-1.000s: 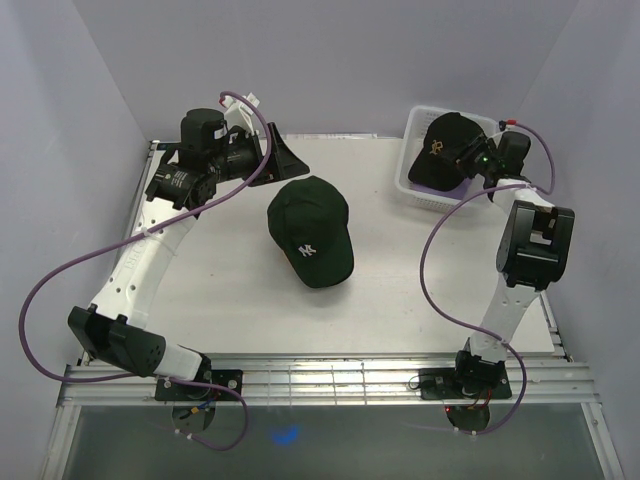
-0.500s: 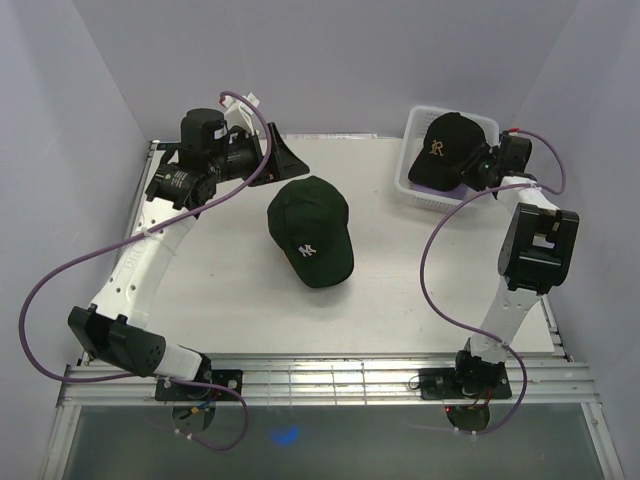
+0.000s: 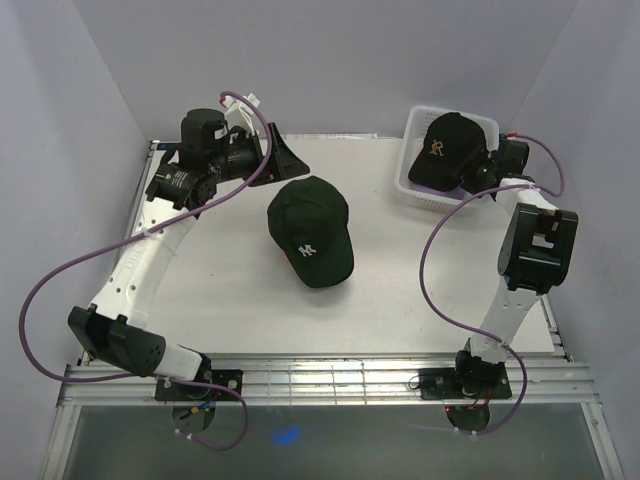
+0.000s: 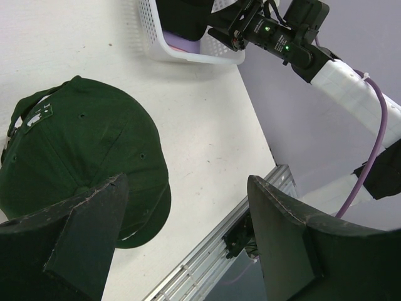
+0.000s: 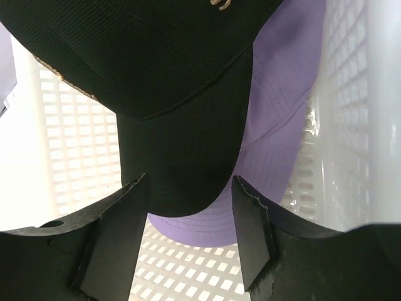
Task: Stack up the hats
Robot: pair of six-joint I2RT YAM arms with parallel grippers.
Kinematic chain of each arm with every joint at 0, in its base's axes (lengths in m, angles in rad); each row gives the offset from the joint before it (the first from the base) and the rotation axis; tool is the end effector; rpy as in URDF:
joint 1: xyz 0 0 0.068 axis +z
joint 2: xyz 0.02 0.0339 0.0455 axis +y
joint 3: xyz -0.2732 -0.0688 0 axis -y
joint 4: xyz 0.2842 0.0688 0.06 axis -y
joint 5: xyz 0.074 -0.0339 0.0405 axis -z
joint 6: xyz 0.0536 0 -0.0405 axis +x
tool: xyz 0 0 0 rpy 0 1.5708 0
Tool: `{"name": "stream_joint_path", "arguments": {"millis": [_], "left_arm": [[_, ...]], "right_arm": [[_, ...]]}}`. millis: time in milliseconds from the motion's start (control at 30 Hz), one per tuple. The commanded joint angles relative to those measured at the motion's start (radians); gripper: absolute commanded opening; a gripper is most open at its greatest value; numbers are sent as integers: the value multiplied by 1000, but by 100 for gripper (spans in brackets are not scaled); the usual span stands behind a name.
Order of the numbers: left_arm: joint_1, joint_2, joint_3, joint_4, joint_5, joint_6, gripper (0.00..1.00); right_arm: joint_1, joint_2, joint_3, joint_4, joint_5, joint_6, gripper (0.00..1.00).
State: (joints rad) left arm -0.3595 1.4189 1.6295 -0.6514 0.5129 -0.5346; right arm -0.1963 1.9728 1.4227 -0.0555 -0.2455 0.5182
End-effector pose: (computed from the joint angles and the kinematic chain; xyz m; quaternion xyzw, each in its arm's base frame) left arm 0.3214 -0.1489 0.4501 0.0639 0.8257 -0.4171 0.3744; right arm 0.4970 -0.0855 0.1958 0.2542 0.8435 0.1809 0.4373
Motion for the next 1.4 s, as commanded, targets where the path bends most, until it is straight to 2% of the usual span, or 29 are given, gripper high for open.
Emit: {"name": "stream_joint_path", "arguments": {"millis": [0,367,700,900,1100,1367], "left_arm": [[-7,-15,7,9,-5,15,87],[-9,0,21,2,-8,18,87],[-12,3,21,2,-11,19,86],[-12,-1,20,1,-14,19,87],[-12,0,16,2,-13,21,87],[-12,9,24,4,-11,16,86]], "right_arm": [[-5,40,36,43,-29,17,60],[-5,58,4,158,-86,57,59],[-5,40,-4,305,-212,186,52],[-5,21,-74,462,-273,289,46],[-5,50,-93,514,-291,342,43],[49,80,-100,582,-275,437,44]]}}
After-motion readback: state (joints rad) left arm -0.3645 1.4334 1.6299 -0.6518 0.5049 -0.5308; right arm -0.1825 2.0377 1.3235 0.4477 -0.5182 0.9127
